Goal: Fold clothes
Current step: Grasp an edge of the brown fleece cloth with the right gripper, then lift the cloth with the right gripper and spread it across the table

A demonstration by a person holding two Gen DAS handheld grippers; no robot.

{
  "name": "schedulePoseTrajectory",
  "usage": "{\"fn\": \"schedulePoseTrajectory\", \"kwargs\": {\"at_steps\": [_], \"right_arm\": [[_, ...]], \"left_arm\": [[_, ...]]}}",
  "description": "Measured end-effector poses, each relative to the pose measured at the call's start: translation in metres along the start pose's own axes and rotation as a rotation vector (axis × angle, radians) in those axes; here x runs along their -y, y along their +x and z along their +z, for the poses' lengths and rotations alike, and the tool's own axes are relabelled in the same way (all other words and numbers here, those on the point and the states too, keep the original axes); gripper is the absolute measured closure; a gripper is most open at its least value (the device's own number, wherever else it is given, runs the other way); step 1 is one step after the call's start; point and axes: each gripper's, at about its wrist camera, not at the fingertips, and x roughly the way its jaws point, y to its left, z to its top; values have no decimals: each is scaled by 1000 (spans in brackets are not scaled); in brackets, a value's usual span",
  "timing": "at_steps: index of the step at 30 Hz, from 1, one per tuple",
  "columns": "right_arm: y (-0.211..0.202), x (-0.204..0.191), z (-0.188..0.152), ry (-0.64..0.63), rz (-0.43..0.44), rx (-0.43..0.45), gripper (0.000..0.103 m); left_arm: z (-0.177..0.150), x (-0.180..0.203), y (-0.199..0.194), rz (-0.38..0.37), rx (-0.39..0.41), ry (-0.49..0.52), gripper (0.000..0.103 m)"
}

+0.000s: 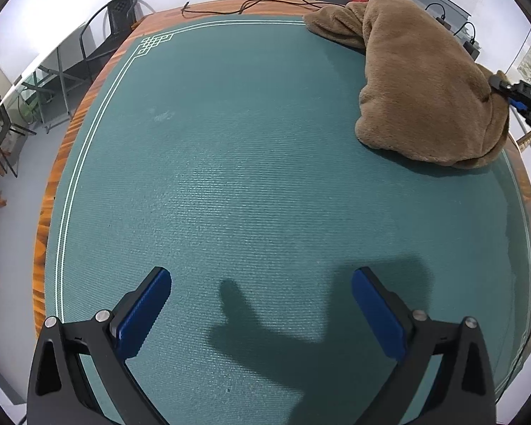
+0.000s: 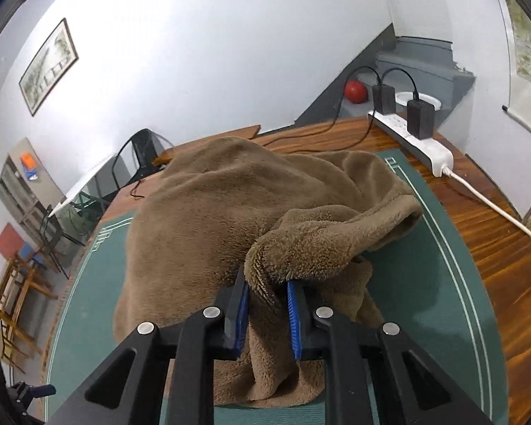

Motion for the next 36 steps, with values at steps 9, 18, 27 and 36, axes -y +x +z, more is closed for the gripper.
{"fn": "schedulePoseTrajectory", "kwargs": {"at_steps": [9, 18, 27, 36], "right_arm": [[16, 5, -11, 34, -4, -26, 14], [5, -8, -2, 81, 190, -14, 73], [-16, -54, -2, 29, 513, -24, 77], [17, -45, 1, 43, 309, -42, 76]], "left_arm": [[3, -5, -3, 5, -1, -1, 1], [-2, -7, -11, 9, 5, -7, 1], [-9, -7, -22, 13, 14, -18, 1], [-19, -13, -29, 19, 13, -41, 1]]}}
